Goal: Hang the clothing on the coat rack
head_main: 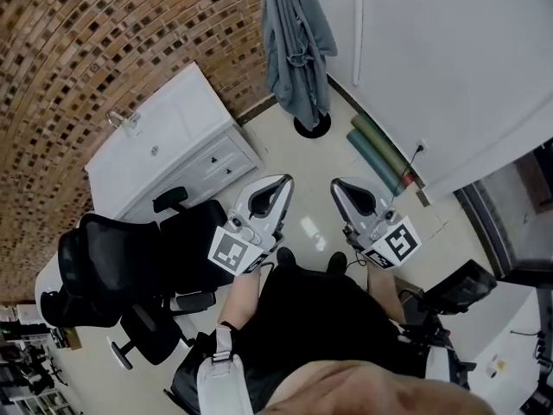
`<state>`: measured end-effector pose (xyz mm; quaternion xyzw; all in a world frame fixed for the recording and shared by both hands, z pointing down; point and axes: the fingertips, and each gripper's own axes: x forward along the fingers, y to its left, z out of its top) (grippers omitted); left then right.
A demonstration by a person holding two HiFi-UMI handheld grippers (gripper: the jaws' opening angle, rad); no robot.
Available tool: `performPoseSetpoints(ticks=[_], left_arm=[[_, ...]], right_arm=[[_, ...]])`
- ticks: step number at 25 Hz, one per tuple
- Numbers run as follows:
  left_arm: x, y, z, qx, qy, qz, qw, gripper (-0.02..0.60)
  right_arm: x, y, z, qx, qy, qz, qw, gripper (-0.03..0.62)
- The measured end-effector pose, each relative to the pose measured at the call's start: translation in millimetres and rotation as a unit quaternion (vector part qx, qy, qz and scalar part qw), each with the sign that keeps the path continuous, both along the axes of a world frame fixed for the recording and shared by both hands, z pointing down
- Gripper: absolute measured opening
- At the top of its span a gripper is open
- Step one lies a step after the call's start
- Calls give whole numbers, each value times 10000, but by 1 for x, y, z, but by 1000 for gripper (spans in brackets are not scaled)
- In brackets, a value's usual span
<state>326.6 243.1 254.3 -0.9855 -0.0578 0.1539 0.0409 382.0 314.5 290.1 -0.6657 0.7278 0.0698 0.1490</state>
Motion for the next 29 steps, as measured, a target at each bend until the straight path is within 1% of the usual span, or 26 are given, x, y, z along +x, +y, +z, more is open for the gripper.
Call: performPoseSetpoints(ticks=[2,4,9,15,21,25,29], left_arm=[[-8,4,2,91,-41,-36,9999,3],[-17,3,0,111,29,-65,9999,3],[-38,-14,-10,-50,280,-60,9996,3],[-58,-40,-14,-320,534,60,9980,3],[-70,-55,-9,-453,692,188,9964,3],[-82,-71,-5,-570,747,167,9954,3],[-94,-87,-2,-593,819,136,9948,3]], right_arm=[[-3,3,-1,57,70,-2,10000,0],[-10,2,-5,92,163,1,9998,0],[-47,-11,-15,-9,438,-137,9989,0],[-76,-31,-23,-236,639,-45,9977,0],[-91,-50,-19,-525,771,-24,9956,0],[-107,-66,-18,-691,759,-87,9947,0],[-118,-81,-13,-731,827,-110,9938,0]])
